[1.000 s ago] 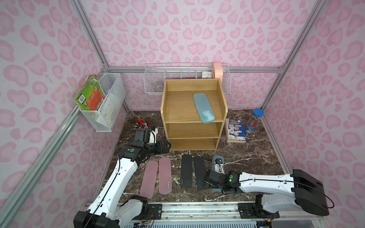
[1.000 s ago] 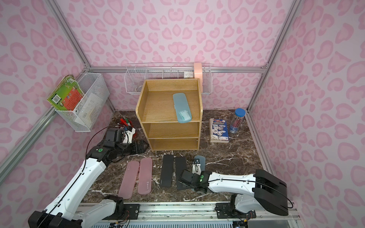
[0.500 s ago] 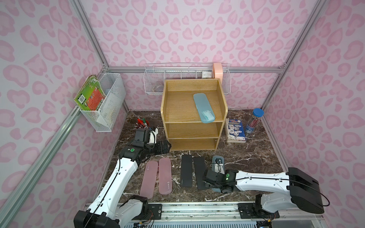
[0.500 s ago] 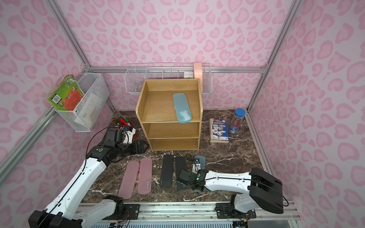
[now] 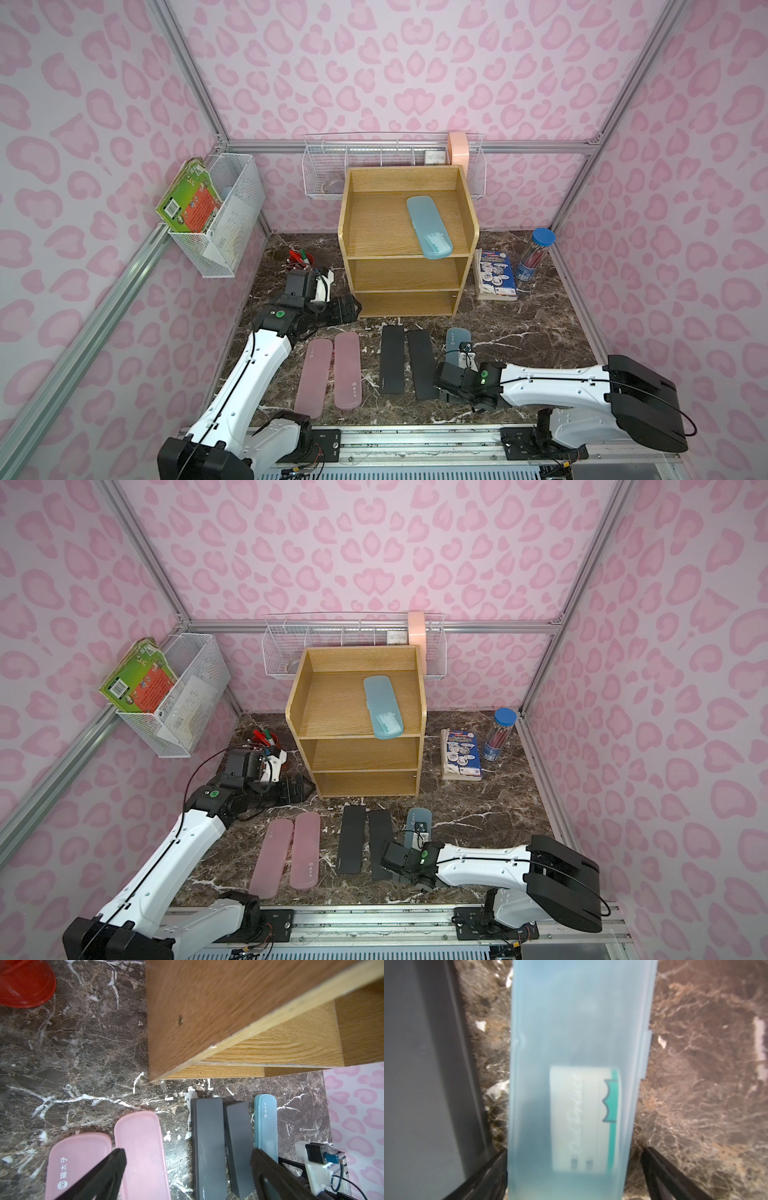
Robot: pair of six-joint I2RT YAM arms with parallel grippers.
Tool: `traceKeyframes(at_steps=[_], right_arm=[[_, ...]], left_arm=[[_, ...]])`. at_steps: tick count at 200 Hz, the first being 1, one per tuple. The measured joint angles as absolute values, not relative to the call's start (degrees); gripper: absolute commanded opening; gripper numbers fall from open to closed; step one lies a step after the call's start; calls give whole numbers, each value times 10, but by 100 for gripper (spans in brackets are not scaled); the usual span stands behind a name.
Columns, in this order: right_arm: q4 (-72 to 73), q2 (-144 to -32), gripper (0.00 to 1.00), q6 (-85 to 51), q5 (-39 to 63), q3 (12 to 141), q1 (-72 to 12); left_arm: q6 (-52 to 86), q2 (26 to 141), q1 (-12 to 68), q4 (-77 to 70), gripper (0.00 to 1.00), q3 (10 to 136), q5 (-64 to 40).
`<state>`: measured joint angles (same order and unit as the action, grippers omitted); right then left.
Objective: Place the pencil cases on the shelf according to color
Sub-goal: Pick up the pencil case from the center of the board.
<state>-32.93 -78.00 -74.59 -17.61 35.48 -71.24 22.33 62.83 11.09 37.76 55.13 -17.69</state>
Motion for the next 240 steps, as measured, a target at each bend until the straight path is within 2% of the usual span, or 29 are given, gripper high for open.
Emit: traceKeyframes(at_steps=[64,102,201,240], right_arm=[[-337,-642,99,-762,-167,284,-710],[-329,-613,99,-753,-161,272,-709],[-310,-688,99,-705,-173,288,-683],[-312,-746,91,-686,-192,309,-689]], left_arm=[[223,637,111,378,98,551,-185],[224,637,111,378,98,551,-185],[228,646,111,377,98,551,-189],[228,646,111,377,98,551,-189]])
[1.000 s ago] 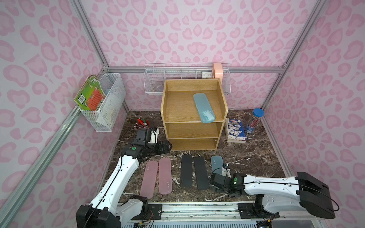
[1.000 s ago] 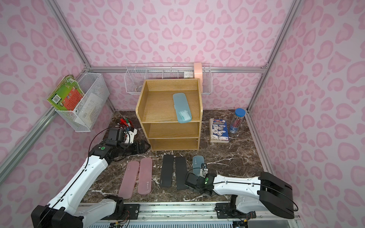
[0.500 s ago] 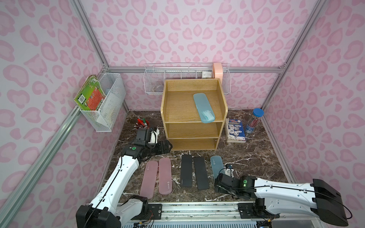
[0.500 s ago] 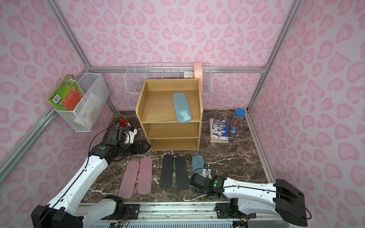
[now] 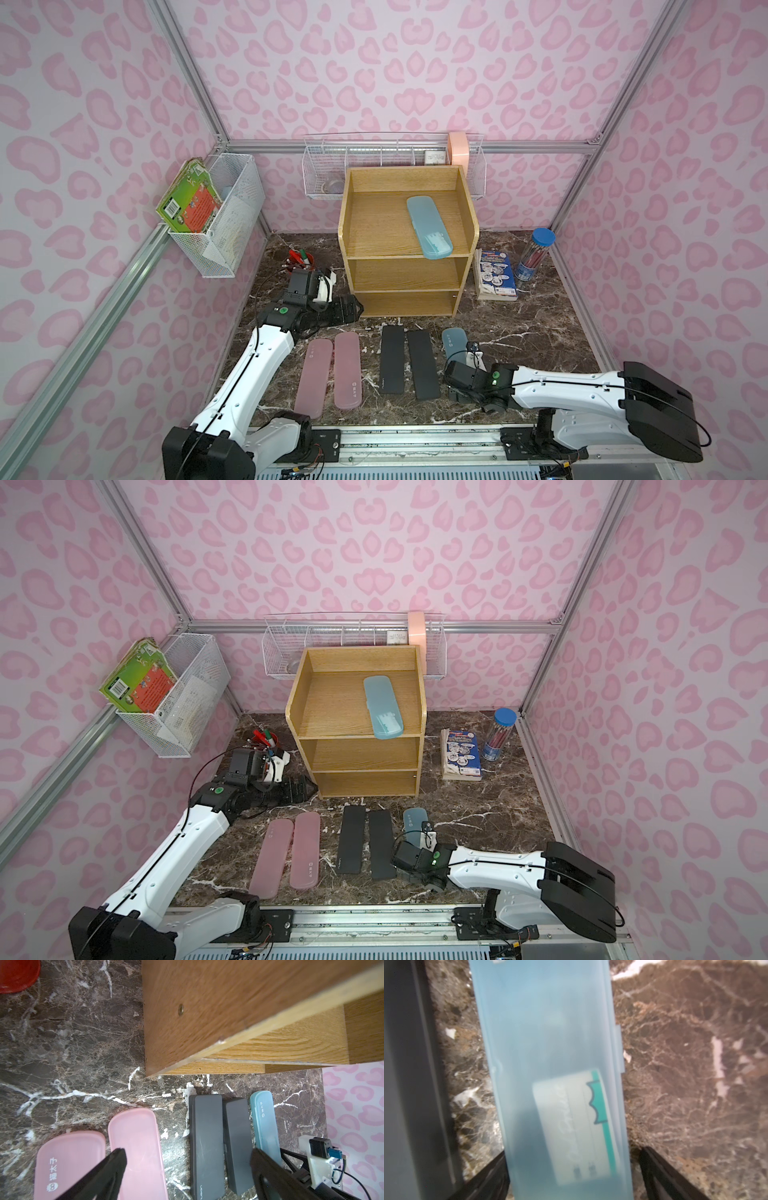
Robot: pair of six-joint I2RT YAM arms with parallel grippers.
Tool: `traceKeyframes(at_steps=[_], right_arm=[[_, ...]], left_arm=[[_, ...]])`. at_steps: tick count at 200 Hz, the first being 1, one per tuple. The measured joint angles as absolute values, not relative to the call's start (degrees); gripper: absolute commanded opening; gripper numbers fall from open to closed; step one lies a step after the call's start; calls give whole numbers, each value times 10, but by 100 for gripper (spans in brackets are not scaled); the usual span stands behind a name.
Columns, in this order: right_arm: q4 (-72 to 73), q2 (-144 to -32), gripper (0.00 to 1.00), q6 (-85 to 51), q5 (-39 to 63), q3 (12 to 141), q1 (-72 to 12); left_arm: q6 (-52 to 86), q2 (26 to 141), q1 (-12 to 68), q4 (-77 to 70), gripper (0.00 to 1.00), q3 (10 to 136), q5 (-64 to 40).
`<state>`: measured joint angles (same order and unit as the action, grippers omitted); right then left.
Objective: Place the pencil cases on the shelf according to color
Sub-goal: Pick up the pencil case from the center of the board, then place the pencil case on the shelf.
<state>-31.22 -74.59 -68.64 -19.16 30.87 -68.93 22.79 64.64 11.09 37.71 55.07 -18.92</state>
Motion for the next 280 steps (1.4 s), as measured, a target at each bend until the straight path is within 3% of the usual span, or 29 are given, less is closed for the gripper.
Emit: traceKeyframes(at_steps=[59,103,157,205,229,280], right_arm=[[-277,-773,60,-687,-231,314,-718],[-339,-741,57,-710,-220,359,-765],[-453,-712,58,-733,-275,481,-843],[-463,-725,56,-657,-326,621,-897],[-429,-727,55,-577,-358,680,-885],[-306,-793,55,-363,-329,841,-725]], left_arm=[[228,648,111,377,98,551,-189],[227,650,111,377,98,554,-189],[223,636,111,378,98,558,-184],[210,626,111,396,98,601,-164],[209,626,111,389,99,623,-148],[185,626,109,365,99,642,-77]])
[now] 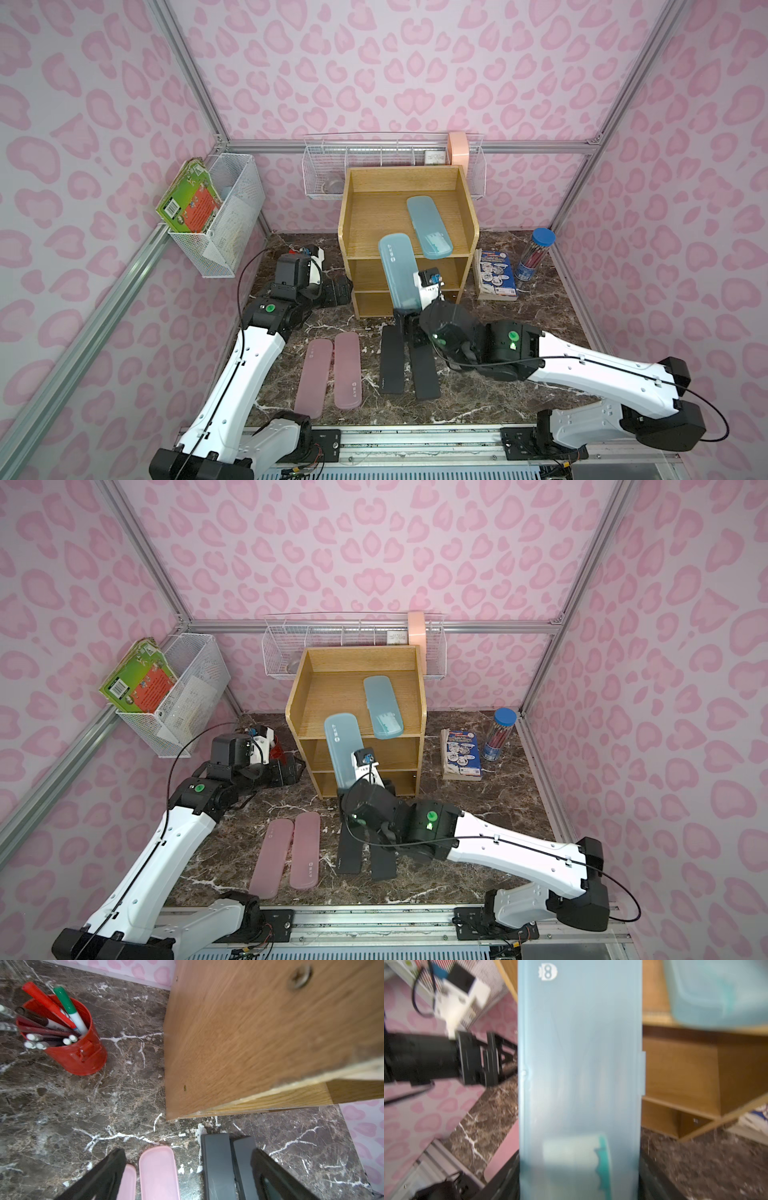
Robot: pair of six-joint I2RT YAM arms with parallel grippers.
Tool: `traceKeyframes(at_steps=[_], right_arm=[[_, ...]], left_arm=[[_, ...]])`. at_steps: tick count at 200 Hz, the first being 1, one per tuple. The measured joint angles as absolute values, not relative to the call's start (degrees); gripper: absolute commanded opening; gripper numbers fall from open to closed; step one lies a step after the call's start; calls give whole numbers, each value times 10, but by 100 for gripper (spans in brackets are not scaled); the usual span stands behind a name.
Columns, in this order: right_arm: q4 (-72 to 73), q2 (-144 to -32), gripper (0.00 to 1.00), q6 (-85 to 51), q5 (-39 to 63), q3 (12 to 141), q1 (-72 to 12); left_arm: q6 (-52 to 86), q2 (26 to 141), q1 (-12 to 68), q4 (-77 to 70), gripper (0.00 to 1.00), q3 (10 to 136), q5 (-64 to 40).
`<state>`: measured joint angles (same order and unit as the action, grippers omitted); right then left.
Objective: Place the pencil cases on the shelf according to color
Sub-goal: Place the pencil case on the shelf.
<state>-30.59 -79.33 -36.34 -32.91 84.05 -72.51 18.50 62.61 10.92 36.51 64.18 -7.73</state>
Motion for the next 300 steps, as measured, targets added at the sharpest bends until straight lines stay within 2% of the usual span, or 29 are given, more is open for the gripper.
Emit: traceKeyframes(at_steps=[51,105,118,150,203,227,270,287,300], right_arm=[[-288,-968,56,-269,-292,1091,-613],[-348,-1123,62,-268,-269,1279,-569],[-361,-1147,70,-271,-267,1305,-564],[-372,-1169,81,-287,-266,1337,-558],[-379,-1160,88,-294,-253,1338,-564],[-376,-1147,86,-283,-259,1337,-569],[-340,-1103,63,-252,-261,1272,-582],[-335,-1102,62,-251,-257,1244,-580],[-343,-1106,66,-249,-255,1237,-578]], left_arm=[[176,630,108,352,98,630,-66],[176,625,105,352,99,625,-67],[176,624,105,352,99,624,-67],[174,622,105,352,99,623,-72],[174,624,102,352,99,622,-84],[174,624,102,352,99,621,-84],[174,620,102,352,99,616,-81],[174,620,102,352,98,615,-79],[176,622,102,352,99,613,-81]])
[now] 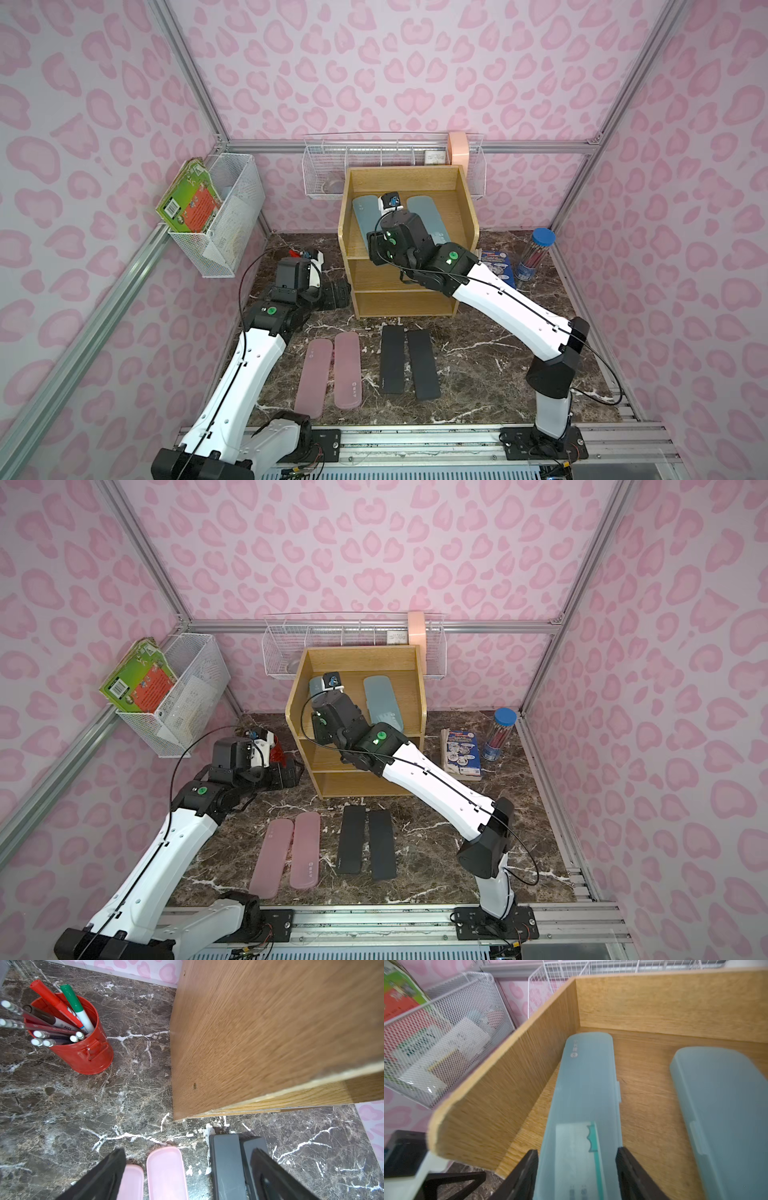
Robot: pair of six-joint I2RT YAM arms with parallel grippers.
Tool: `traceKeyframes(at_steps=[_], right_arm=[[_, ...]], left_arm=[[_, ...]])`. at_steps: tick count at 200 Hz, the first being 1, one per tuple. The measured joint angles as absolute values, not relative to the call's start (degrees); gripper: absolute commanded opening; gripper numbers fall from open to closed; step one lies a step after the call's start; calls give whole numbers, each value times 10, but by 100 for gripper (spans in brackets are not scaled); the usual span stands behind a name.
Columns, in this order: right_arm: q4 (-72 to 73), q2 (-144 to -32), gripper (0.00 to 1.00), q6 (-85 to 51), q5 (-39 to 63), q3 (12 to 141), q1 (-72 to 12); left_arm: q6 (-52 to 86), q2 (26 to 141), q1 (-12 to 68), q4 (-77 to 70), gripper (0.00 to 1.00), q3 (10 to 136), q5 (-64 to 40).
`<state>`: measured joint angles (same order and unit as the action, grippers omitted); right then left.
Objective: Place the pencil cases on the shelf according to color
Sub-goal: Place the pencil case on the shelf, then pick up the pencil case from the center of the board.
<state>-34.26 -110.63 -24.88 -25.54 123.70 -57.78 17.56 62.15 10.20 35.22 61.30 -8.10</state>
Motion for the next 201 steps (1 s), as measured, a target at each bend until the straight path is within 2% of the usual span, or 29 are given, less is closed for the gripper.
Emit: traceKeyframes(at_steps=[29,62,96,133,159,201], right_arm=[[-343,-1080,81,-222,-266,1235,-595],[-295,-982,88,-177,-309,1170,-639],[-261,-847,90,-201,-352,967,-703],[-233,-700,91,-335,-366,651,-780],[-244,-699,94,-472,-355,529,-816],[-275,-797,98,-629,-327,498,-816]], left_arm=[[182,630,102,359,99,614,-114],[211,633,105,369,98,611,-156],[241,608,116,374,98,573,-171],[257,569,124,382,98,520,-170],[269,549,128,387,98,495,-163],[282,540,130,392,98,489,-147]])
